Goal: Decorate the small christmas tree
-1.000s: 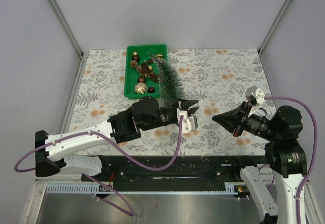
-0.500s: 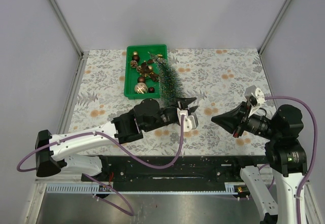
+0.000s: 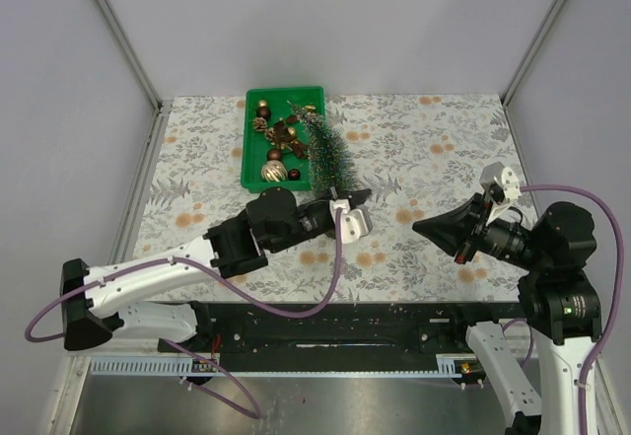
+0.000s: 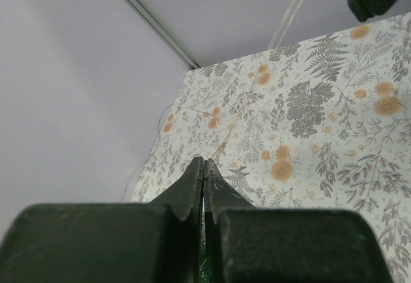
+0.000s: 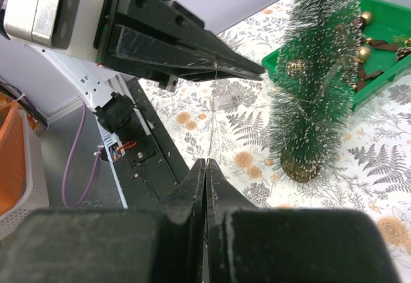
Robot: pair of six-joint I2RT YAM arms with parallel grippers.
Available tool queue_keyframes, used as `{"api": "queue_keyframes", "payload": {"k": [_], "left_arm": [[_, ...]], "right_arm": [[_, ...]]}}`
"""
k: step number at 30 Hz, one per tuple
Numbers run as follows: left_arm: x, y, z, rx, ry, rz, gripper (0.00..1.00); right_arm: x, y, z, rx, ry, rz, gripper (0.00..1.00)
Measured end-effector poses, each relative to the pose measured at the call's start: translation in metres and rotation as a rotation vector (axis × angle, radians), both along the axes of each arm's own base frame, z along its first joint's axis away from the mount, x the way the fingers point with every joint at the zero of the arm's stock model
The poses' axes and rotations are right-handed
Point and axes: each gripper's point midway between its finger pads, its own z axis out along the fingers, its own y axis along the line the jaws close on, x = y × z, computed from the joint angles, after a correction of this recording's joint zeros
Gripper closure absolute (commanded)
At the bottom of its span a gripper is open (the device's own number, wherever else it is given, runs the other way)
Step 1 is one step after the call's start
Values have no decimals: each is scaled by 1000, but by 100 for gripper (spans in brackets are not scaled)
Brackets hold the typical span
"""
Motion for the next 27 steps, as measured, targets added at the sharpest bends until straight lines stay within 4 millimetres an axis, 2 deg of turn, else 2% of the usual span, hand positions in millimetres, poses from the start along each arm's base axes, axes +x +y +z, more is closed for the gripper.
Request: {"api": "queue_keyframes", "payload": {"k": [5, 13, 16, 21, 24, 27], "left_arm": [[-3, 29, -8, -2, 110, 21, 100], [8, 93, -22, -64, 324, 104, 100], [9, 115, -28, -91, 378, 142, 100], [14, 141, -47, -103, 449, 221, 100], [18, 148, -56, -104, 479, 252, 100], [23, 154, -53, -131, 482, 279, 100]], "right_arm": [[15, -1, 11, -4, -16, -25, 100], [75, 7, 28, -20, -19, -17, 100], [89, 26, 33, -57, -41, 32, 100], [109, 83, 56, -178, -190, 96, 100], [137, 93, 60, -237, -267, 30, 100], [165, 98, 54, -293, -309, -24, 100]]}}
